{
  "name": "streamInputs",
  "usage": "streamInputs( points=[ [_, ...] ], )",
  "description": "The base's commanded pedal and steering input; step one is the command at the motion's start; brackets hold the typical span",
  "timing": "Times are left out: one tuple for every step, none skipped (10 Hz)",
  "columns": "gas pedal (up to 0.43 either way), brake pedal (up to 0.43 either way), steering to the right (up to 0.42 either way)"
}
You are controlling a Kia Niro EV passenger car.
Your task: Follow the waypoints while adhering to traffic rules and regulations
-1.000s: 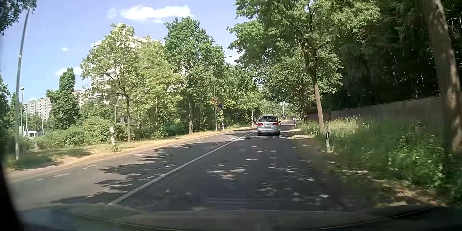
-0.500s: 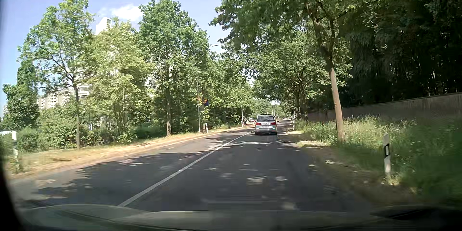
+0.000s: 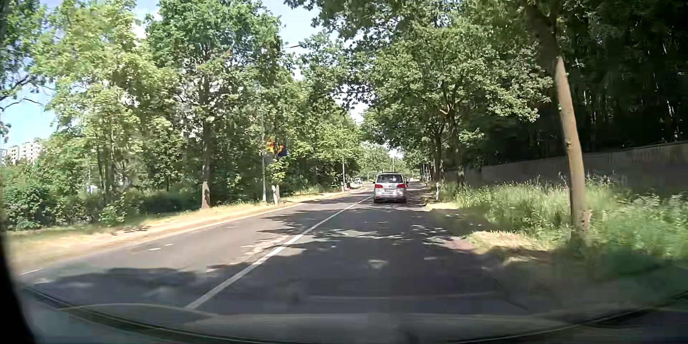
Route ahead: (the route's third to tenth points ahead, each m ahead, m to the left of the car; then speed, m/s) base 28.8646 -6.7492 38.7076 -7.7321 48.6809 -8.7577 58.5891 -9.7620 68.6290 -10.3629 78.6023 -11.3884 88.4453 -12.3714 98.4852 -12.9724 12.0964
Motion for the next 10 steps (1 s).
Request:
streamInputs(
  points=[
    [0.059, 0.03, 0.025],
    [0.059, 0.03, 0.024],
    [0.059, 0.03, 0.024],
    [0.059, 0.03, 0.024],
    [0.059, 0.03, 0.024],
    [0.059, 0.03, 0.024],
    [0.059, 0.03, 0.023],
    [0.059, 0.03, 0.018],
    [0.059, 0.03, 0.013],
    [0.059, 0.03, 0.009]
  ],
)
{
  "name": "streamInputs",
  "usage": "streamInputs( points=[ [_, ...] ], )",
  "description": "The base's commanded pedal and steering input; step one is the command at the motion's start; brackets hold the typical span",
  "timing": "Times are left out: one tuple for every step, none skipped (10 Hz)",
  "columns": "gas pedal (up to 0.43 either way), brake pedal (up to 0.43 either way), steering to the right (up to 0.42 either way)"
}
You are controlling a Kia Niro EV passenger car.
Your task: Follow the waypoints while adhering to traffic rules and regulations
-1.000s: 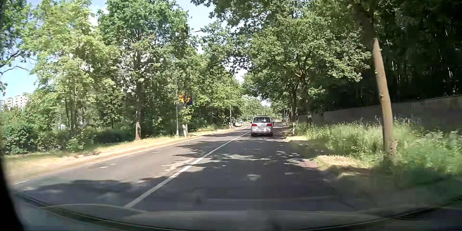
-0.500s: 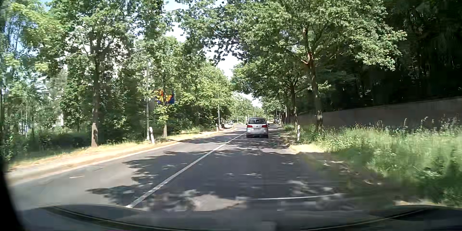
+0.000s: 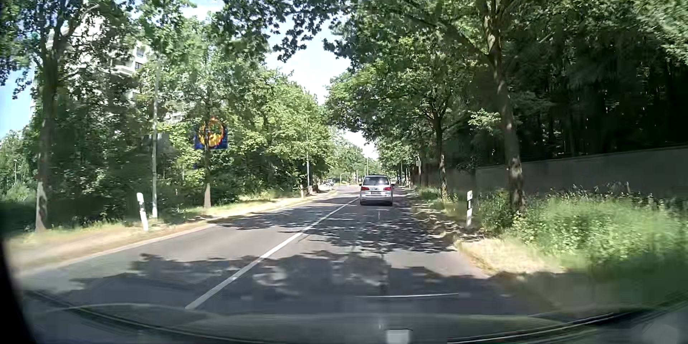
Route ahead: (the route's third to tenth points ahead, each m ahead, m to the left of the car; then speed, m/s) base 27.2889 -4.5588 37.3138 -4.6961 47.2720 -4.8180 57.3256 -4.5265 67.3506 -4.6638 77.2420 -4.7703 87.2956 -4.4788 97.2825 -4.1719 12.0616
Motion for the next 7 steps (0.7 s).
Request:
streamInputs(
  points=[
    [0.059, 0.03, 0.009],
    [0.059, 0.03, 0.009],
    [0.059, 0.03, 0.009],
    [0.059, 0.03, 0.009],
    [0.059, 0.03, 0.009],
    [0.059, 0.03, 0.009],
    [0.059, 0.03, 0.009]
  ],
)
